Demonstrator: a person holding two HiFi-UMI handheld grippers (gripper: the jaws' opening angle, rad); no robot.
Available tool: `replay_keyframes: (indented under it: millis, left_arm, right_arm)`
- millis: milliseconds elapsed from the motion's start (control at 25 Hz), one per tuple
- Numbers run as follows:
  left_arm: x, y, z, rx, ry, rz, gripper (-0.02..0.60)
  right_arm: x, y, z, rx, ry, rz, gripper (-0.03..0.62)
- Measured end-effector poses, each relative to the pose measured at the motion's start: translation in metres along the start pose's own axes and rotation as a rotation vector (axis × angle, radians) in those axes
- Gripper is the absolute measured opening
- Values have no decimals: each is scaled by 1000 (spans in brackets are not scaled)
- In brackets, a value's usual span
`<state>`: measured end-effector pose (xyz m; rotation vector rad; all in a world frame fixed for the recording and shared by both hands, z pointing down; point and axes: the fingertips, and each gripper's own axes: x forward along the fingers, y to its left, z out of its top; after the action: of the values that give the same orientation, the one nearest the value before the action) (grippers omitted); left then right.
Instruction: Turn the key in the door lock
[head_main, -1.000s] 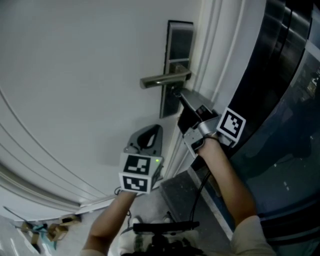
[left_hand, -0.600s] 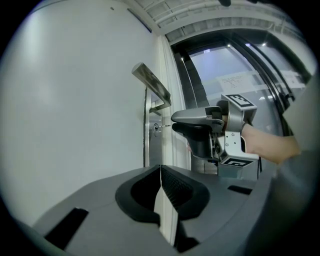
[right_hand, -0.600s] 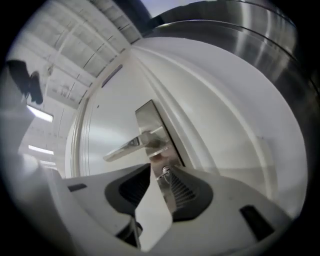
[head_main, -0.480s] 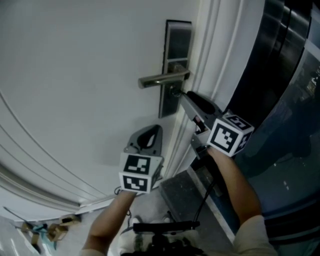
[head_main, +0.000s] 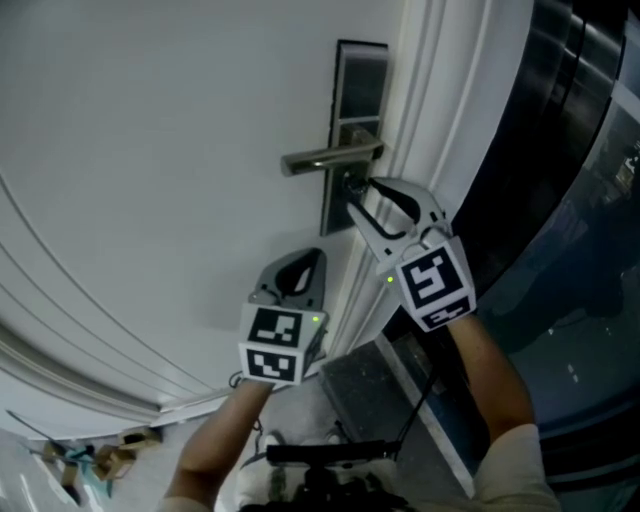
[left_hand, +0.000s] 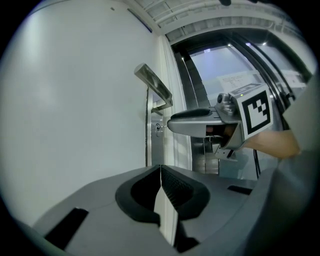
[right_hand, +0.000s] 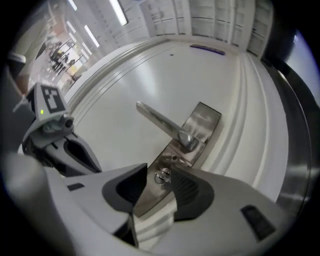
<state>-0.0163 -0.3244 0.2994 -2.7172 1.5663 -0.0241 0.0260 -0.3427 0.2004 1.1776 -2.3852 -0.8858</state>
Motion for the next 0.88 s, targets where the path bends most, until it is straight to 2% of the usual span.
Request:
replay_keyframes:
  millis: [280, 400, 600, 880]
  left_arm:
    - [-1, 2, 1, 2, -2, 6, 17]
    - [-1, 4, 2, 2, -3, 12, 17]
    - [-1, 5, 2, 2, -6, 14, 17]
    - [-1, 8, 4, 2, -7, 19, 17]
  right_arm:
    - [13, 8, -7, -382, 71, -42, 149]
    - [18, 8, -11, -506, 100, -60, 149]
    - [26, 6, -16, -570, 131, -81, 145]
    - [27, 4, -16, -529, 127, -89, 43]
